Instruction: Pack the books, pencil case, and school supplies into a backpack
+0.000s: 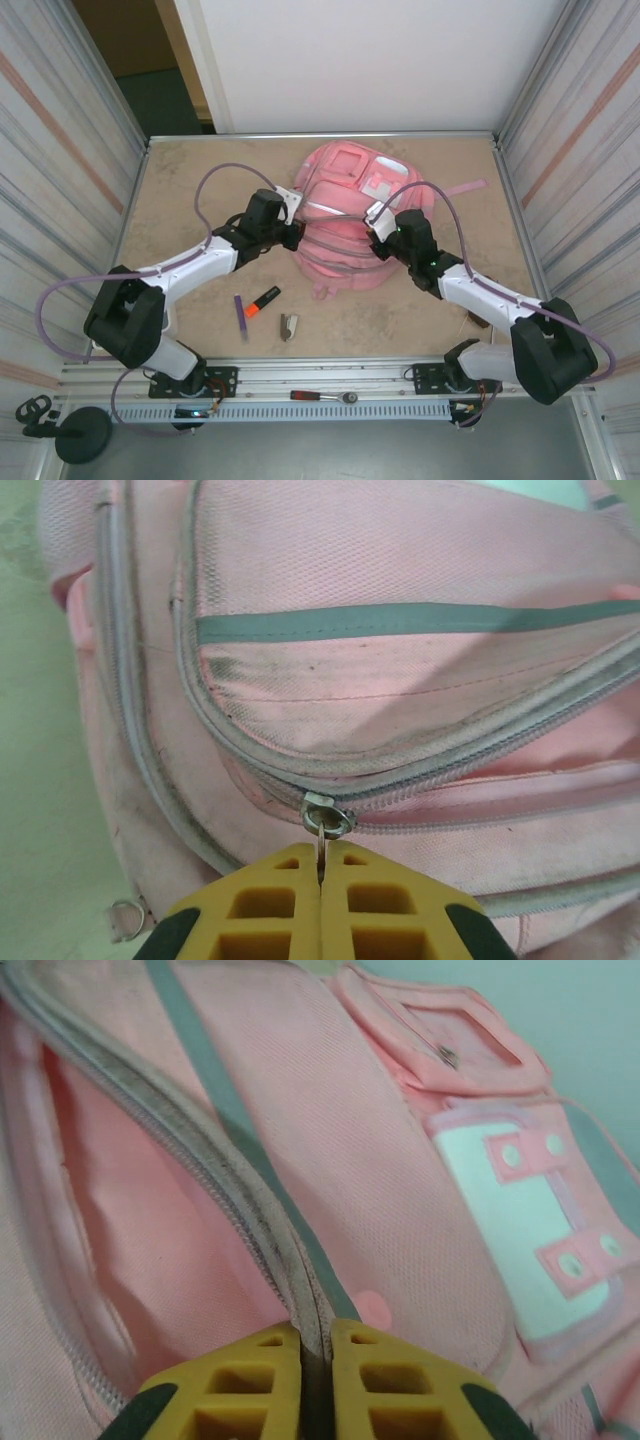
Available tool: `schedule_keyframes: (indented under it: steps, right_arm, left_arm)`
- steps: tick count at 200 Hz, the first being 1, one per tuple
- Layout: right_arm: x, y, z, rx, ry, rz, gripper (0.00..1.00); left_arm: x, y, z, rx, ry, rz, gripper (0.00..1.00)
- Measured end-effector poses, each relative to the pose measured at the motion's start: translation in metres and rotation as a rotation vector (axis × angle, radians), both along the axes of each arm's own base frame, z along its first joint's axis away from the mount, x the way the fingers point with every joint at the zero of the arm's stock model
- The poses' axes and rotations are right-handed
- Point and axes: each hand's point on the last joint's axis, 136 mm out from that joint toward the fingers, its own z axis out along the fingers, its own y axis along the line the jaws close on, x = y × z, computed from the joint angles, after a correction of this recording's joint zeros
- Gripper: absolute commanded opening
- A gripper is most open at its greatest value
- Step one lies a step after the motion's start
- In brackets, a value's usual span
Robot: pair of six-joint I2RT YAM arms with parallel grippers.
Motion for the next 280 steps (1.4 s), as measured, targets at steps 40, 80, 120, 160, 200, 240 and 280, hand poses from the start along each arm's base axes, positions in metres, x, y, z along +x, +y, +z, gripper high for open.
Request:
schedule_keyframes:
  steps: [40,80,120,160,200,240,280]
  right_arm:
    - [-0.014,-0.005,0.015,0.055,0.009,0.021,0.46]
    - [-0.041,0.046,0.014,0.061,0.071,0.244,0.52]
    - [-0.026,0.082,0.005,-0.005,0.097,0.322,0.45]
    - [-0.013,0.089,-0.014,-0.073,0.109,0.336,0.1]
    - [-0.018,0.079,-0.012,-0.057,0.079,0.318,0.03]
    - [-0.028,0.066,0.0,-0.012,0.043,0.294,0.03]
    - [-0.034,0.049,0.001,0.051,0.041,0.236,0.0]
  left_arm:
    - [-0.013,-0.018,0.003,-0.068,0.037,-0.063,0.0]
    - [-0.033,-0.037,-0.001,-0.105,0.075,-0.127,0.0]
    - [-0.043,-0.045,-0.002,-0.116,0.092,-0.159,0.0]
    - [-0.042,-0.042,-0.002,-0.108,0.085,-0.145,0.0]
    - [-0.029,-0.023,-0.001,-0.125,0.065,-0.094,0.0]
    - [-0.015,-0.012,0.003,-0.155,0.055,-0.084,0.0]
    - [0.001,-0.024,-0.003,-0.169,0.085,-0.126,0.0]
